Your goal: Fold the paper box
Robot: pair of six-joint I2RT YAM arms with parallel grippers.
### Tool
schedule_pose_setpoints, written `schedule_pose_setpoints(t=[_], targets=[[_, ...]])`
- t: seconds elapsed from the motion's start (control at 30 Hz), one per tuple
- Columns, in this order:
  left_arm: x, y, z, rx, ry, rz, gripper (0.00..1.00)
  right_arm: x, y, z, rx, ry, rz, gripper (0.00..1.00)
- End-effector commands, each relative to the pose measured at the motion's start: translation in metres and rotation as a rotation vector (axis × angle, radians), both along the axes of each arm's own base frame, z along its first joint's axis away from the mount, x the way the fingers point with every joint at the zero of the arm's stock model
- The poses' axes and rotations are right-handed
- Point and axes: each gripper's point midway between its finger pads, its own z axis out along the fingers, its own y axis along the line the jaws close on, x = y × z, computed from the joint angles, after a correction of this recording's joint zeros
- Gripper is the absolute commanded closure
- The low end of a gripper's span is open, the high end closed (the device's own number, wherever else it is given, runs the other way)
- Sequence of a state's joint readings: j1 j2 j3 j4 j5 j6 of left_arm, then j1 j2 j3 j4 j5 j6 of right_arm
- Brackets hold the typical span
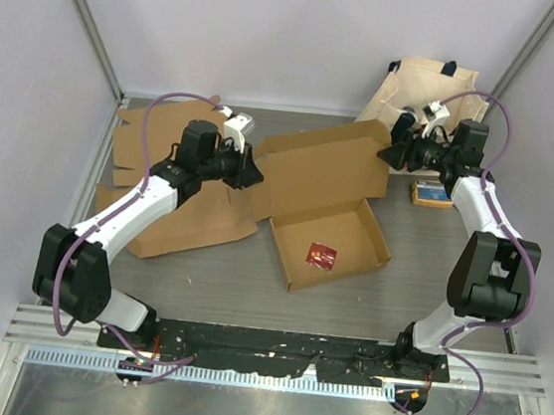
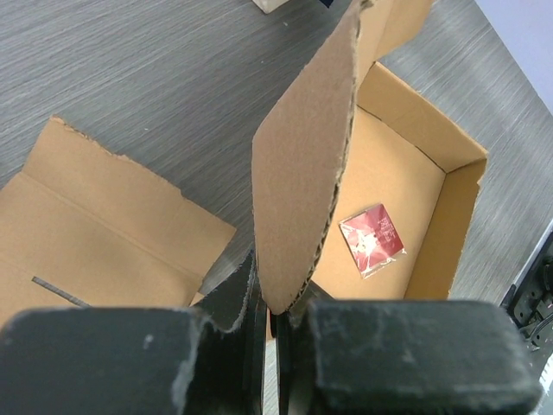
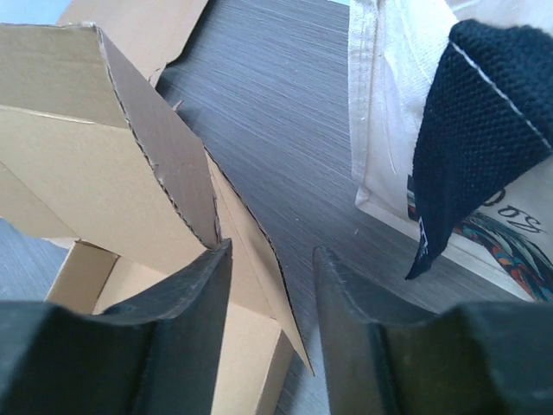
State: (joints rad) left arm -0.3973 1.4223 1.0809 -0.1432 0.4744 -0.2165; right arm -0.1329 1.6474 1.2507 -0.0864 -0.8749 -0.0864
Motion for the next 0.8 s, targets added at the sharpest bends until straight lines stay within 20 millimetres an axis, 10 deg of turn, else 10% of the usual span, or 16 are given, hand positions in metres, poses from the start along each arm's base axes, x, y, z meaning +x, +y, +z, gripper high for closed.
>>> schedule_pose_setpoints(t=[0.0, 0.23, 0.47, 0.77], targets=[[0.004, -0.006, 0.018, -0.012, -0.039, -0.032, 0.92, 0.002, 0.008, 0.024, 0.004, -0.073, 0.068, 0.6], [0.032, 0.003, 0.036, -0.071, -0.018, 0.197, 0.95, -0.001, 0.012, 0.043, -0.043, -0.121, -0.099, 0.99], [0.069, -0.006, 0.057, -0.063, -0.098, 0.563, 0.94, 0.001, -0.024, 0.088, 0.015, -0.224, -0.596, 0.99], [0.11, 0.002, 0.052, 0.026, -0.207, 0.91, 1.0, -0.013, -0.039, 0.078, 0.069, -0.23, -0.946, 0.99]])
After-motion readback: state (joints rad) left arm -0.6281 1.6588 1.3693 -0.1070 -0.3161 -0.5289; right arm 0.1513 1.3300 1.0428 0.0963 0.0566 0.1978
